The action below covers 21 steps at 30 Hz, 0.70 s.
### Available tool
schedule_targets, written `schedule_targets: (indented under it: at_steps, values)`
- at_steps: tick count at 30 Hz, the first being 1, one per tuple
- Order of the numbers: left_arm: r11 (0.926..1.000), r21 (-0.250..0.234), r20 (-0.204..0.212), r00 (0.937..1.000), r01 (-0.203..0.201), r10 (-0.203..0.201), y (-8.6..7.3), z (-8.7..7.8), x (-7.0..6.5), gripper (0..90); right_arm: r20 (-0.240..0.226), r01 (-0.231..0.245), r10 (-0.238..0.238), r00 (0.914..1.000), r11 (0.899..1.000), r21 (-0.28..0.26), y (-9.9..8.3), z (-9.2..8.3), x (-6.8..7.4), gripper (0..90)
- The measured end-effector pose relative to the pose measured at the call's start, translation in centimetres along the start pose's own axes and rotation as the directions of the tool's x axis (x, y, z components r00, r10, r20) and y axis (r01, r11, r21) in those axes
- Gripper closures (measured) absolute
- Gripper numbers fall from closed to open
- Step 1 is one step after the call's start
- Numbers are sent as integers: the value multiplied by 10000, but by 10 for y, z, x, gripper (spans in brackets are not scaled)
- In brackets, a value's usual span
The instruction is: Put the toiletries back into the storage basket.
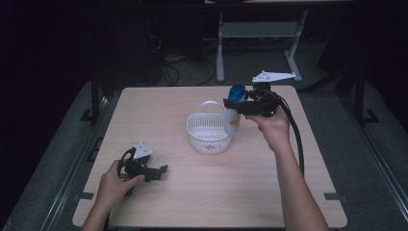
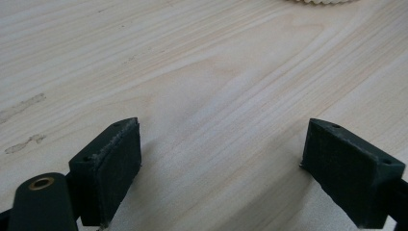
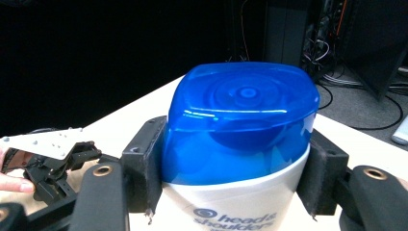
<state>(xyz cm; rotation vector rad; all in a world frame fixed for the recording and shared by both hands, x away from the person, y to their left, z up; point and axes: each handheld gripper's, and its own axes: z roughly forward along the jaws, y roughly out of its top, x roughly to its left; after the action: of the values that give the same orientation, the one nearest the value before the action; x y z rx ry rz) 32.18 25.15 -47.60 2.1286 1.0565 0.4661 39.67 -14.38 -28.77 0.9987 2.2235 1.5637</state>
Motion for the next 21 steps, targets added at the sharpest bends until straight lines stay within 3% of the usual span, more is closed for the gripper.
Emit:
schedule_targets:
  at_steps: [21]
  values:
    - [10000, 15, 41, 10000, -26, 26, 0, 0, 0, 130, -214, -103, 107, 9997, 9998, 176, -6, 31, -4, 364]
